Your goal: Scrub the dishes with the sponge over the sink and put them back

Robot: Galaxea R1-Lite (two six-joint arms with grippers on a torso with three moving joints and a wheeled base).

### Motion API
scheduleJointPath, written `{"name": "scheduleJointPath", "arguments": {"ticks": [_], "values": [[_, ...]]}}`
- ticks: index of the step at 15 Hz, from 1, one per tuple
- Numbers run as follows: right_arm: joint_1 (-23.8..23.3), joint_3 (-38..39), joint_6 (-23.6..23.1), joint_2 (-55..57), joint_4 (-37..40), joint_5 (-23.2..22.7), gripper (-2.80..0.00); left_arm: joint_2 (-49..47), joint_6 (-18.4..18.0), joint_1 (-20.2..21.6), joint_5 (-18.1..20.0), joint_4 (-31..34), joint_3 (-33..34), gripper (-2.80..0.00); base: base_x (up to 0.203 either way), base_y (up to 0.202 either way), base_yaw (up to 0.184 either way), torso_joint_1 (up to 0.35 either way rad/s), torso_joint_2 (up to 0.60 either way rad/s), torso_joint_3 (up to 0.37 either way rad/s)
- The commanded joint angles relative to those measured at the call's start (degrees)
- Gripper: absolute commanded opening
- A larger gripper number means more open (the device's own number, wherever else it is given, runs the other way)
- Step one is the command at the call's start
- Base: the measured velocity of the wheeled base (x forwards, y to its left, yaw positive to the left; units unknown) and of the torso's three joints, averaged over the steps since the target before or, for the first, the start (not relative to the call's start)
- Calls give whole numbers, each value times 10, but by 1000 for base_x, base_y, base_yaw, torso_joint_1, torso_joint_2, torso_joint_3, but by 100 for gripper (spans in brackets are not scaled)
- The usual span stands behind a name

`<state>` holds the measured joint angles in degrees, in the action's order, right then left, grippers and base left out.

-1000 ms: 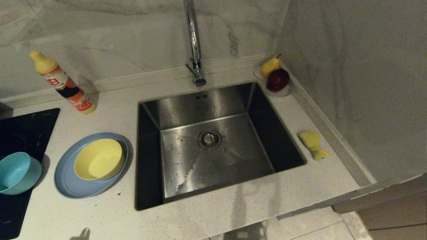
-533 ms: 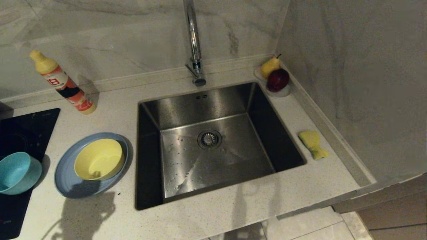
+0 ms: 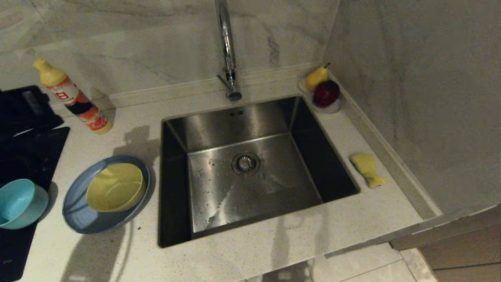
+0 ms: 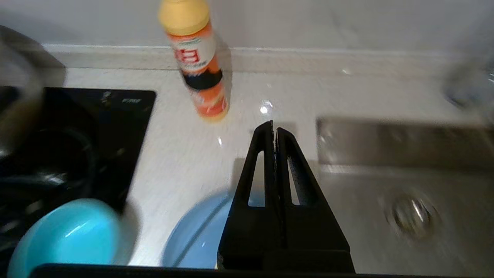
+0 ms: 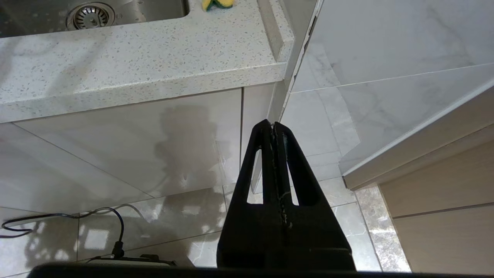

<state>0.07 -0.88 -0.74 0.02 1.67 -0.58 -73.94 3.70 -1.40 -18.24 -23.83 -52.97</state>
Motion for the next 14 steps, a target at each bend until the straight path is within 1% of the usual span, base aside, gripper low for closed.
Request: {"name": "scheduleJointPath", "arguments": {"ticks": [1,3,6,7,9,10,12,14], "values": [[-1,0,0,-1,0,0,-280,-158,9,0,-27,-68,-34,-280,0,0,0,0,0,0],[0,0,0,-1,0,0,-280,-217,14,0,-44,-129,-45,-280,0,0,0,14,4,1],[0,0,0,-1,0,0,-280,-268,16,2,-89,-190,-63,-280,0,0,0,0,0,0],[0,0,0,-1,0,0,-280,-283,16,8,-93,-205,-74,-280,0,0,0,0,0,0],[0,0,0,-1,0,0,-280,-305,16,20,-99,-209,-92,-280,0,0,0,0,0,0],[0,0,0,-1,0,0,-280,-324,16,29,-103,-210,-104,0,0,0,0,0,0,0],[0,0,0,-1,0,0,-280,-347,17,48,-105,-213,-117,0,0,0,0,0,0,0],[0,0,0,-1,0,0,-280,-368,19,63,-105,-242,-125,0,0,0,0,0,0,0]]}}
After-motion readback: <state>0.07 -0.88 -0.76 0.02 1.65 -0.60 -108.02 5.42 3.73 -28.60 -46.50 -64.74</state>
